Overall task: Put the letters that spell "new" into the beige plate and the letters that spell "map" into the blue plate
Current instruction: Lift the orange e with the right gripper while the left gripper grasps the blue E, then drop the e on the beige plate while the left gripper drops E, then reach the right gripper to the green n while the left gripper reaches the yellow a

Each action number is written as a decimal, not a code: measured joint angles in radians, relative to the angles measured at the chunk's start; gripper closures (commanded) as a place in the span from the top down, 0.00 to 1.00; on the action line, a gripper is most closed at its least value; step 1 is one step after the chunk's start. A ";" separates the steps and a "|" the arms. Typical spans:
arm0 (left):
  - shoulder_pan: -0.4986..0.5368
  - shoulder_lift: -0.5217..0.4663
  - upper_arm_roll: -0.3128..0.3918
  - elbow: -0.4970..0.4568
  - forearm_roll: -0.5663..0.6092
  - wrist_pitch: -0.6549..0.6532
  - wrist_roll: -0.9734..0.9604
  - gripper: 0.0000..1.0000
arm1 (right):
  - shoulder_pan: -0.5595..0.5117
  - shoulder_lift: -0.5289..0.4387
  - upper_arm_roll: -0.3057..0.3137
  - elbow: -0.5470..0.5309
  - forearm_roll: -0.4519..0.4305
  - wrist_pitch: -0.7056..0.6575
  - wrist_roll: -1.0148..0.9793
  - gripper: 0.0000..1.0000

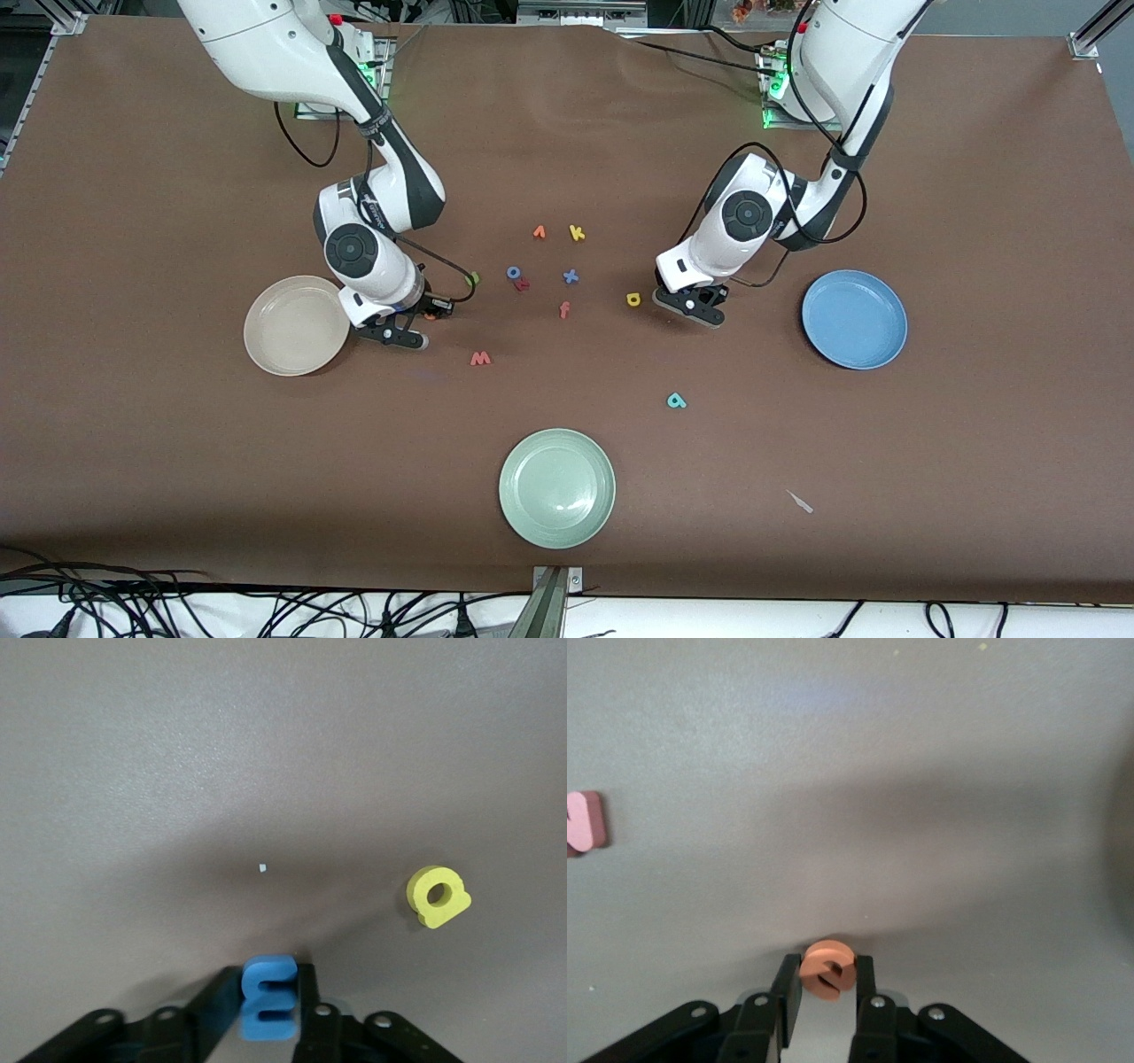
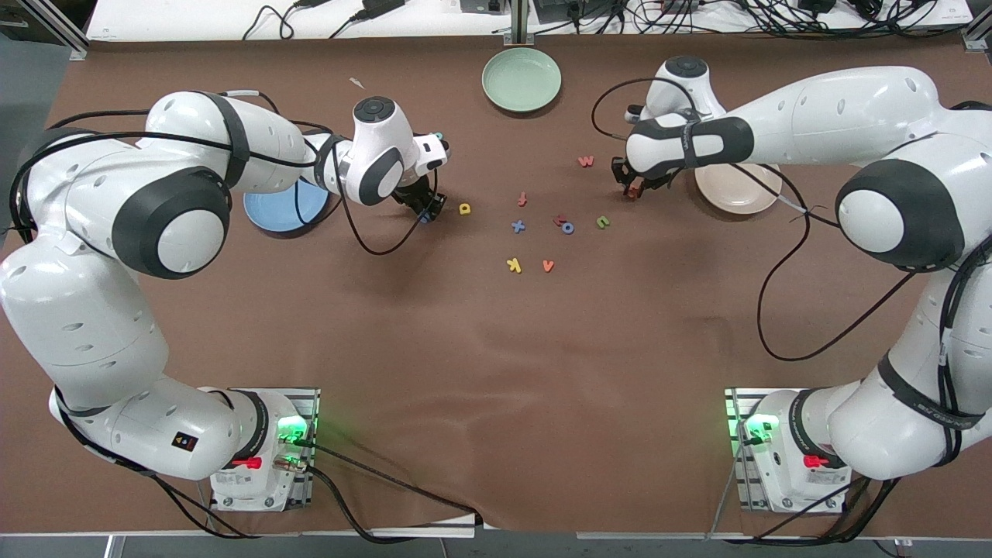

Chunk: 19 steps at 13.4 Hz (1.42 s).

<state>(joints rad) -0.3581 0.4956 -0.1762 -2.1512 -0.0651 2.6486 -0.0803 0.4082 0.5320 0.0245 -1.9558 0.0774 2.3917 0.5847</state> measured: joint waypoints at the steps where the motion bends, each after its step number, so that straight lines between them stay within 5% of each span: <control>1: -0.002 0.000 0.003 0.001 0.001 0.000 0.002 0.00 | -0.001 -0.004 -0.015 0.021 0.000 -0.041 -0.020 0.20; 5: 0.021 -0.027 0.029 0.017 0.001 -0.026 0.004 0.00 | -0.002 -0.055 -0.103 0.020 -0.001 -0.107 -0.237 0.20; 11: 0.359 -0.234 0.039 0.005 0.006 -0.291 0.300 0.03 | -0.008 -0.130 -0.255 -0.075 -0.002 -0.110 -0.606 0.23; 12: 0.416 -0.247 0.040 -0.014 0.006 -0.295 0.375 0.09 | -0.010 -0.129 -0.282 -0.083 -0.002 -0.109 -0.664 0.27; 13: 0.459 -0.249 0.040 -0.031 0.006 -0.295 0.427 0.22 | -0.013 -0.126 -0.300 -0.089 -0.002 -0.107 -0.703 0.46; 15: 0.491 -0.245 0.040 -0.059 0.006 -0.292 0.465 0.65 | -0.017 -0.117 -0.313 -0.096 -0.002 -0.102 -0.730 1.00; 19: 0.482 -0.240 0.022 -0.067 0.006 -0.283 0.466 0.65 | -0.014 -0.111 -0.310 -0.095 0.001 -0.101 -0.722 1.00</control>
<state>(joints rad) 0.1237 0.2556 -0.1541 -2.2183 -0.0596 2.3653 0.3859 0.3940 0.4210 -0.2853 -2.0511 0.0785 2.2910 -0.1371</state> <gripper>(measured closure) 0.383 0.247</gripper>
